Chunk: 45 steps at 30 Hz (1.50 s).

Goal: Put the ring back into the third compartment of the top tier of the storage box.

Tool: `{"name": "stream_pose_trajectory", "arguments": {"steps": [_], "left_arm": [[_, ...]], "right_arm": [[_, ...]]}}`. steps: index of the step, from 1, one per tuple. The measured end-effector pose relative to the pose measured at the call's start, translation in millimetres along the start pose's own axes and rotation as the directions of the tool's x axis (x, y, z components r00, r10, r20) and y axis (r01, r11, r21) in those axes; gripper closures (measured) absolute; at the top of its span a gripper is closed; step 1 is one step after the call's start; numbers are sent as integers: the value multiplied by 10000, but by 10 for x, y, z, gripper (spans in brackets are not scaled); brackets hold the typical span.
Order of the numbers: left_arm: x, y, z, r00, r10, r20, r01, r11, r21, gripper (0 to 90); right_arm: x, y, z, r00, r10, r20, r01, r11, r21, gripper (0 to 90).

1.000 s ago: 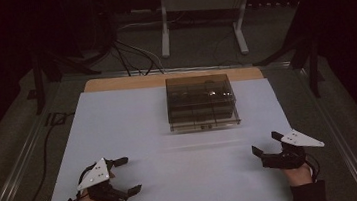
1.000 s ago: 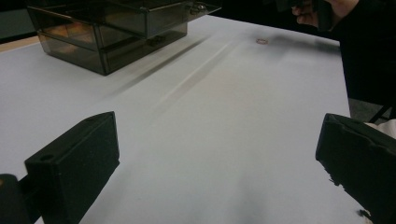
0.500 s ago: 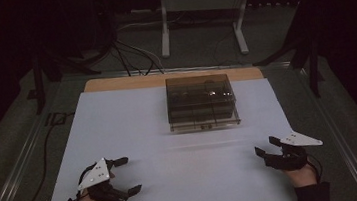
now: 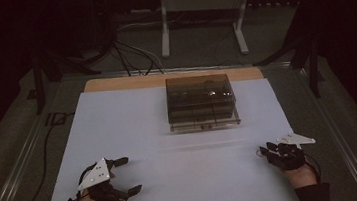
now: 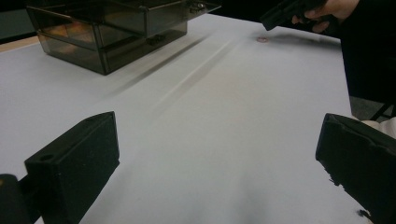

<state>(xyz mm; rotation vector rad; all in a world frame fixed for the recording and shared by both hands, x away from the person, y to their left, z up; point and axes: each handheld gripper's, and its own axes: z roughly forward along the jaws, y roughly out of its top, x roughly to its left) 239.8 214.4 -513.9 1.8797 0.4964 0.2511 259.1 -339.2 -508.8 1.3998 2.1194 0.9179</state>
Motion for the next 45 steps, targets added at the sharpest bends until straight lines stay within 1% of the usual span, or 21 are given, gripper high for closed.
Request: {"name": "stream_pose_trajectory", "arguments": {"steps": [3,5,9,12,14,16,17,21,24,25,29,34,37,39,41,45], "left_arm": [[-2,4,-3,10000,-6,-10,6,10000,-68,7],[0,0,0,10000,15,-17,-15,10000,-2,7],[-2,3,1,10000,38,-17,-38,10000,-23,7],[1,0,1,10000,26,2,-26,10000,-10,7],[1,3,-3,10000,11,-12,-11,10000,-53,7],[-1,3,-2,10000,13,-17,-13,10000,-57,7],[2,-1,0,10000,32,-7,-32,10000,-2,7],[1,2,0,10000,39,-11,-39,10000,-24,7],[3,-1,4,10000,27,3,-27,10000,18,7],[0,2,5,10000,50,-2,-50,10000,9,7],[2,-2,7,10000,50,1,-50,10000,29,7],[3,1,4,10000,32,24,-32,10000,-24,7],[3,4,0,10000,27,12,-27,10000,-45,7],[5,3,-1,10000,35,3,-35,10000,-56,7],[8,-2,2,10000,-17,16,17,10000,-9,7],[7,2,1,10000,27,15,-27,10000,-42,7]], "right_arm": [[-5,-7,28,9999,70,112,-72,9998,158,708],[-14,-15,46,9999,134,99,-136,9997,226,715],[-23,-35,82,9996,280,39,-281,9992,281,738],[-19,-42,108,9998,154,135,-160,9991,383,758],[-13,-45,133,9997,64,238,-75,9989,472,792],[-8,-46,140,9997,51,222,-63,9986,523,794],[4,-52,162,9998,0,190,-13,9979,652,801],[21,-48,174,9996,40,270,-58,9976,695,819],[32,-49,178,9995,-16,318,-6,9976,691,843],[47,-44,183,9992,-47,401,18,9974,719,862],[56,-29,185,9990,-33,447,-4,9965,830,868],[59,-26,184,9988,50,482,-90,9965,834,870],[49,-28,179,9990,231,395,-259,9970,726,872],[44,-19,167,9989,263,390,-287,9976,635,875],[39,-2,144,9986,328,411,-349,9980,524,876],[21,10,115,9977,435,520,-458,9980,434,877]]}}
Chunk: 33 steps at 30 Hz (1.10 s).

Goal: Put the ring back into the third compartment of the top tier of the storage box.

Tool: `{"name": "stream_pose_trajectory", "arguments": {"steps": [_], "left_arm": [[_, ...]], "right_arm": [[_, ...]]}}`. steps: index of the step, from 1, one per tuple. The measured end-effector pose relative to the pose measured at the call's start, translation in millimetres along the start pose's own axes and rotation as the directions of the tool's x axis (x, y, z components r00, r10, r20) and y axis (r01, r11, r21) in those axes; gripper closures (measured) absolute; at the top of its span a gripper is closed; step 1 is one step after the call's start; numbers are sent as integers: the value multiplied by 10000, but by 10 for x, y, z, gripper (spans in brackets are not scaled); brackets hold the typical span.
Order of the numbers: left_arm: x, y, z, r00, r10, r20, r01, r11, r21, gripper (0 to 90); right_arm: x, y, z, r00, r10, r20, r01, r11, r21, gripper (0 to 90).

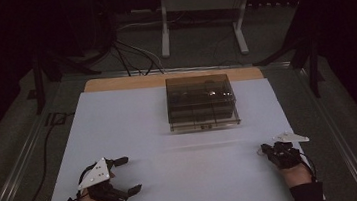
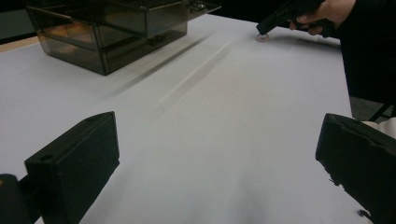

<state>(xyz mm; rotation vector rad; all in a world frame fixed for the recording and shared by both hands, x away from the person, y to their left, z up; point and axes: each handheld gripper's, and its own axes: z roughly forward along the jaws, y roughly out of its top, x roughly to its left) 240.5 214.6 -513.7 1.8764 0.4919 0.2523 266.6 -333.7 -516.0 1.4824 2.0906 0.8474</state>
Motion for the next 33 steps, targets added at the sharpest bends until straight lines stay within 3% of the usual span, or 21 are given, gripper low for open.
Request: {"name": "stream_pose_trajectory", "arguments": {"steps": [21,33], "left_arm": [[8,-3,8,10000,-45,-9,45,10000,22,7],[10,-4,12,10000,-69,-8,69,10000,11,7]], "right_arm": [[-11,137,-188,9994,345,-101,-352,9963,-788,878],[56,196,-244,9997,145,-178,-161,9952,-969,878]]}}
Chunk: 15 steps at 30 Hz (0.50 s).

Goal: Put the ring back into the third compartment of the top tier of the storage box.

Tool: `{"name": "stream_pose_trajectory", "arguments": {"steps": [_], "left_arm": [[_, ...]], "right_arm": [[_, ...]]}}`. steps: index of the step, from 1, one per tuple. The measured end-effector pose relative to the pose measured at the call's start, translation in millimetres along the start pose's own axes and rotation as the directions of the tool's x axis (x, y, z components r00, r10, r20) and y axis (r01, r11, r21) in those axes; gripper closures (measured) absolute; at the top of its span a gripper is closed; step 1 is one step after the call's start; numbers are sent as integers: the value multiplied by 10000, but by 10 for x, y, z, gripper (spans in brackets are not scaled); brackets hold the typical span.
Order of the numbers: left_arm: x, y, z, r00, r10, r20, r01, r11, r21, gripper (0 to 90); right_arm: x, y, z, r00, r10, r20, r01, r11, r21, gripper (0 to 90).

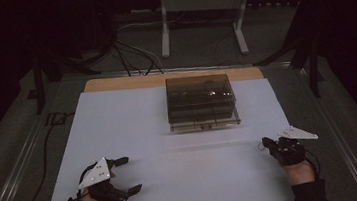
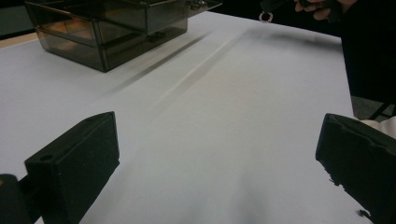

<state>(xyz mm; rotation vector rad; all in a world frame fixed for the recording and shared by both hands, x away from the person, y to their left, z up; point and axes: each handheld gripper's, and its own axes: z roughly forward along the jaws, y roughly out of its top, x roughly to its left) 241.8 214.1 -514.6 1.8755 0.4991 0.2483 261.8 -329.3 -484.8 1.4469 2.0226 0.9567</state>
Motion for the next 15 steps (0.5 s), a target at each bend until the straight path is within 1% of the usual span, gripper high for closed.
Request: {"name": "stream_pose_trajectory", "arguments": {"steps": [4,7,10,12,15], "left_arm": [[2,-5,3,10000,2,8,-2,10000,82,7],[-2,-1,4,10000,0,6,0,10000,-8,7],[4,-4,4,10000,-1,7,1,10000,74,7],[1,1,4,10000,-6,6,6,10000,-18,7],[0,-3,6,10000,25,14,-25,10000,69,7]], "right_arm": [[31,20,-25,9999,-57,-120,57,10000,-64,878],[43,32,-38,9999,-94,-137,92,9999,-101,878],[65,53,-40,9997,-146,-191,143,9998,-150,878],[79,64,-38,9996,-172,-222,169,9998,-137,878],[107,87,-41,9993,-242,-271,237,9996,-177,878]]}}
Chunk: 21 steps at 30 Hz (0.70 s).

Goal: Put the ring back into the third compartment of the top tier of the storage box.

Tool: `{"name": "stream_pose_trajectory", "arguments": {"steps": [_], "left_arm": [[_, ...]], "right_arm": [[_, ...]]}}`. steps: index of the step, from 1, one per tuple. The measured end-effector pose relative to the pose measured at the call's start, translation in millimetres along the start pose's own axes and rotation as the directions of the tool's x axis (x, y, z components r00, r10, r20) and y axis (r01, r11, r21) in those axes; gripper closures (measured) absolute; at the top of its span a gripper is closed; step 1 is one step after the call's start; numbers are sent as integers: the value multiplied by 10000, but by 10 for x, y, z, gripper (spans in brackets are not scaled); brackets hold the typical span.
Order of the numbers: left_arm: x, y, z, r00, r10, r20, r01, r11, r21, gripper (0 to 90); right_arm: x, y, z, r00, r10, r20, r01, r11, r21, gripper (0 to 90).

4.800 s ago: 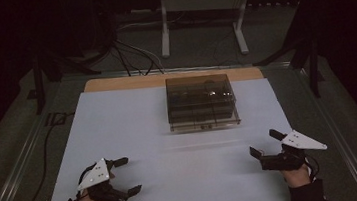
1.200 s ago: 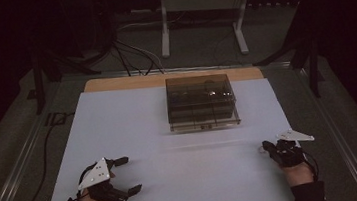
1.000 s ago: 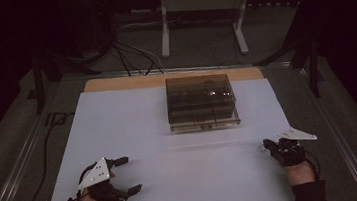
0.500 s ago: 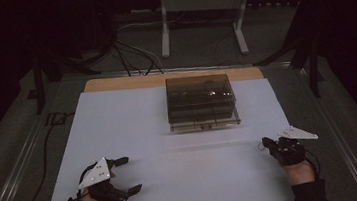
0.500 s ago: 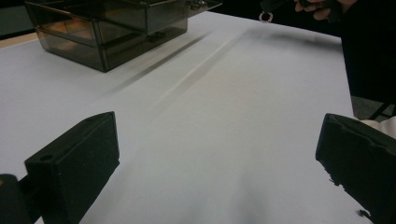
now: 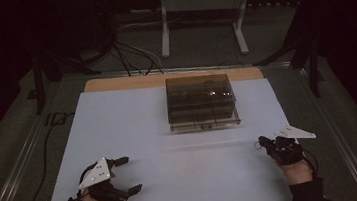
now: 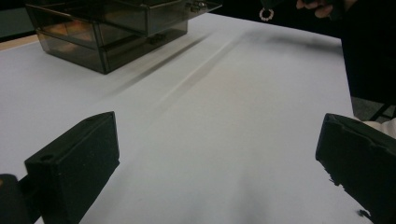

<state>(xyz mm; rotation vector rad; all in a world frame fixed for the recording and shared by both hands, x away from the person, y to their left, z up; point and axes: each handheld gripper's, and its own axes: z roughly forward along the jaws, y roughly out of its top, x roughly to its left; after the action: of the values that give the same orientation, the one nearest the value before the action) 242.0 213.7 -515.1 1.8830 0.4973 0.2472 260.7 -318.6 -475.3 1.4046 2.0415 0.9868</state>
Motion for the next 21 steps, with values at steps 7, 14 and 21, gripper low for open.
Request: {"name": "stream_pose_trajectory", "arguments": {"steps": [7,14,21], "left_arm": [[-3,2,5,10000,-19,40,20,10000,-20,7],[-7,8,14,10000,24,54,-24,10000,-42,7],[-7,9,15,10000,29,70,-29,10000,-72,7]], "right_arm": [[37,58,-10,9999,-2,-141,2,10000,-62,878],[84,137,-17,9995,-123,-295,118,9998,-173,878],[120,247,-43,9989,-305,-357,294,9991,-318,878]]}}
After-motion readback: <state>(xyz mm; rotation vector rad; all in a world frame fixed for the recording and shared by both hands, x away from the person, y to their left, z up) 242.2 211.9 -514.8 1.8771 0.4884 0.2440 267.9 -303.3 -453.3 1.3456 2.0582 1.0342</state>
